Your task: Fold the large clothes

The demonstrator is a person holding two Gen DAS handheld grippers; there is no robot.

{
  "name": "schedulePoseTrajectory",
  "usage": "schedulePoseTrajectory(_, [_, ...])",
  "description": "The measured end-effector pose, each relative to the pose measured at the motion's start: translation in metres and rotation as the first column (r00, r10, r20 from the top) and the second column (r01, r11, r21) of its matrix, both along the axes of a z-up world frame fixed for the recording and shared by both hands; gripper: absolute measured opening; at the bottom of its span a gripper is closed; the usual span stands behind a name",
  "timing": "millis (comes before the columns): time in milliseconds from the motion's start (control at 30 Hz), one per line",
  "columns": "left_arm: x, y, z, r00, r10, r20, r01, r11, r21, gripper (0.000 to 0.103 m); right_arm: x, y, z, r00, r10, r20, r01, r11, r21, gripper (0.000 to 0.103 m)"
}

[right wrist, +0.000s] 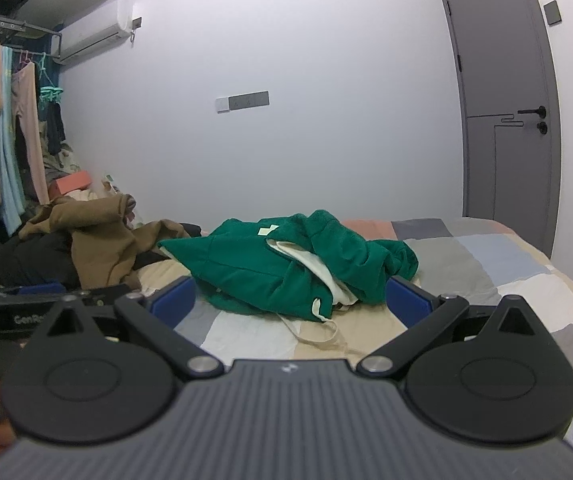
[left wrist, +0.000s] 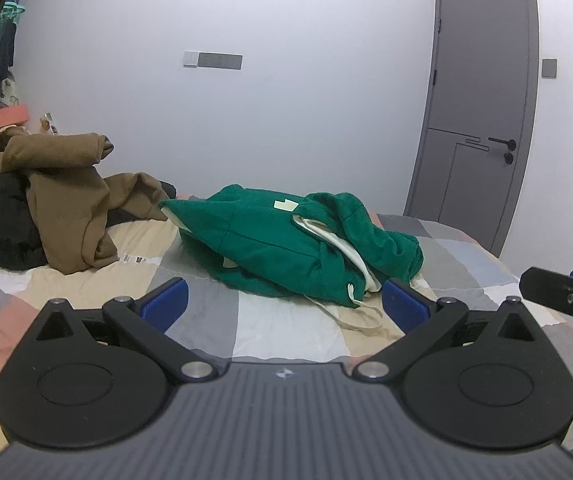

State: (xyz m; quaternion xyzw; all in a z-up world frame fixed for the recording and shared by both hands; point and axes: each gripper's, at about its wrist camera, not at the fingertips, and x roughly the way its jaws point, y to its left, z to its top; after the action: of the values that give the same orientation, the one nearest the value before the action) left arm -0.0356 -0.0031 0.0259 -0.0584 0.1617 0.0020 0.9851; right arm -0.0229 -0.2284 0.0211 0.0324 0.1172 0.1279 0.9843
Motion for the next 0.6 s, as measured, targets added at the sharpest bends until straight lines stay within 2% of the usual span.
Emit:
schedulePoseTrajectory(400, [0.008, 0.001, -0.009, 1.000, 0.005, -0.011, -0.005, 1.000, 0.013, 0.103, 0.002, 0.008, -0.004, 1.000, 0.002, -0.013, -0.002, 1.000, -0.025, 0.103])
schedulePoseTrajectory(600, [0.014, 0.004, -0.014, 1.000, -0.003, -0.018, 0.003, 1.000, 0.015, 0.103, 0.005, 0.004, -0.007, 0.999, 0.027, -0.019, -0.027, 1.000, 0.006, 0.103])
